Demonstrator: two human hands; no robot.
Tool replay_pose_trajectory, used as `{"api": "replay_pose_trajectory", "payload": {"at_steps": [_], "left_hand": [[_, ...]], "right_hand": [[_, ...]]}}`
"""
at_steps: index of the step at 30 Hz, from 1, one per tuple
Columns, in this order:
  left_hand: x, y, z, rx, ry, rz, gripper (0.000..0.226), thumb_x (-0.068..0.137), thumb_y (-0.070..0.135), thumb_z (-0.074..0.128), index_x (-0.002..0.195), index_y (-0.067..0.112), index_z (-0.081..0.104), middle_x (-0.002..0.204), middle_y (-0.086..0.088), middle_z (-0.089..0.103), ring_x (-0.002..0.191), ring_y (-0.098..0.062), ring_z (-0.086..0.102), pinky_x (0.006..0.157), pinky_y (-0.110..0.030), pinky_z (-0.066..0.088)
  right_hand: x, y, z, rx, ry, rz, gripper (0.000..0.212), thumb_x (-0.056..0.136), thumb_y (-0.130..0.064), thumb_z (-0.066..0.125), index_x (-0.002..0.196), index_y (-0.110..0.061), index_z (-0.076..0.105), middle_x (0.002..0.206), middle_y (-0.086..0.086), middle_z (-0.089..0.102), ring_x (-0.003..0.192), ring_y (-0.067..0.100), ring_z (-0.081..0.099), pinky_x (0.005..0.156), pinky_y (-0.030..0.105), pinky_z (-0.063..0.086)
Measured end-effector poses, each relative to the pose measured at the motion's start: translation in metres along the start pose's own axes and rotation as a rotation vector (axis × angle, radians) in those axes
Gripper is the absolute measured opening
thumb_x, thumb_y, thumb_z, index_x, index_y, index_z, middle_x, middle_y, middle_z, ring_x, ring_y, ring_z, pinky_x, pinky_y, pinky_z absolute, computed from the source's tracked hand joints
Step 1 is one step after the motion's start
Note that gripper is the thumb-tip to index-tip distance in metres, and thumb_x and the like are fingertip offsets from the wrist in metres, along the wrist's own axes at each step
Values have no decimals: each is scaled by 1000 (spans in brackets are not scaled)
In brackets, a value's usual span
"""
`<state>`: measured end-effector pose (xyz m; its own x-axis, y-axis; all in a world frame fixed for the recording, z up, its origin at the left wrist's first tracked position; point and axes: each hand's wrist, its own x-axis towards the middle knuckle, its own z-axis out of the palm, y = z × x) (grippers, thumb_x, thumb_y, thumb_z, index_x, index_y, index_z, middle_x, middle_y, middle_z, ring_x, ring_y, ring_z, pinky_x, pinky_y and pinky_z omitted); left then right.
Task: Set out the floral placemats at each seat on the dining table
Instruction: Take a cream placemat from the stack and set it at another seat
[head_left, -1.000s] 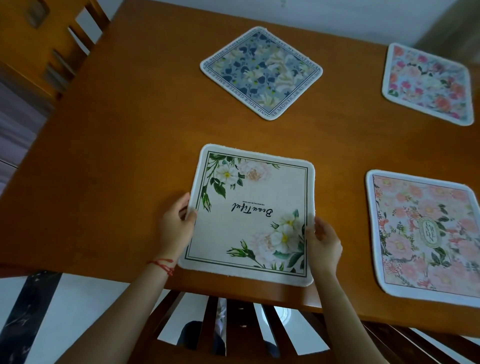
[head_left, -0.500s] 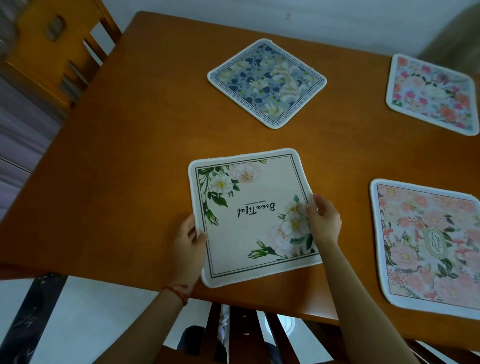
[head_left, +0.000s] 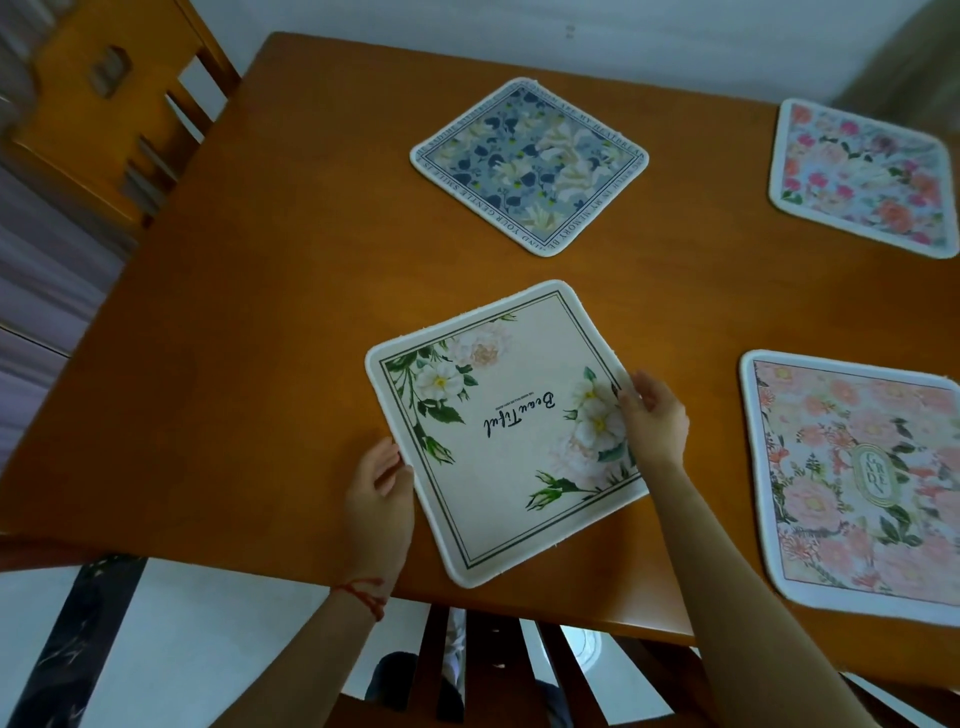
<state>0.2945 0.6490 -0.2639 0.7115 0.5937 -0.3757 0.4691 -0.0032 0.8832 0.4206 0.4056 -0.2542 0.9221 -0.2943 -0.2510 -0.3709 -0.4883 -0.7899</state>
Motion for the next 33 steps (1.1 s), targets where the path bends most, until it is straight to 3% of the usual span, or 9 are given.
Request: {"api": "replay_pose_trajectory", "payload": {"at_steps": [7,11,15,20,29,33], "left_hand": [[31,22,4,157,-148,209,36,86,2,54,122,9,55,123,-7,59,110,-17,56,84,-15,42],[57,41,13,257,-216,308,35,87,5,54,122,5,53,126,-10,57,114,-22,54,91,-24,44],[84,53,21,372,-232,377,36,87,7,54,123,7,53,129,-10,55,119,-24,51,99,-35,43],[110,60,29,477,-305,364,43,87,11,53,129,13,49,136,-5,51,130,-23,41,108,-49,34],[129,66,34,547,-402,359,48,87,11,55,134,16,44,142,-5,44,133,-22,37,108,-45,34],[123,61,28,554,-413,372,47,87,10,55,133,15,45,142,-5,44,133,-22,36,108,-42,34]], "right_hand": [[-44,15,-8,53,67,11,43,88,-13,56,131,-8,49,129,8,57,119,22,53,96,38,47],[-68,27,-10,115,115,77,42,88,-19,57,130,-13,51,126,8,58,113,25,55,90,47,51],[-88,37,-12,165,161,154,41,89,-19,57,129,-13,52,122,8,60,100,18,55,82,32,48],[-107,46,-10,142,225,199,37,90,-17,56,127,-16,54,123,7,60,110,22,55,90,32,43],[-108,45,-5,166,207,245,39,89,-13,57,127,-11,54,115,9,64,92,13,54,76,21,39],[-102,44,-4,186,217,247,41,88,-15,58,129,-13,53,115,8,64,94,14,56,78,24,41]]}}
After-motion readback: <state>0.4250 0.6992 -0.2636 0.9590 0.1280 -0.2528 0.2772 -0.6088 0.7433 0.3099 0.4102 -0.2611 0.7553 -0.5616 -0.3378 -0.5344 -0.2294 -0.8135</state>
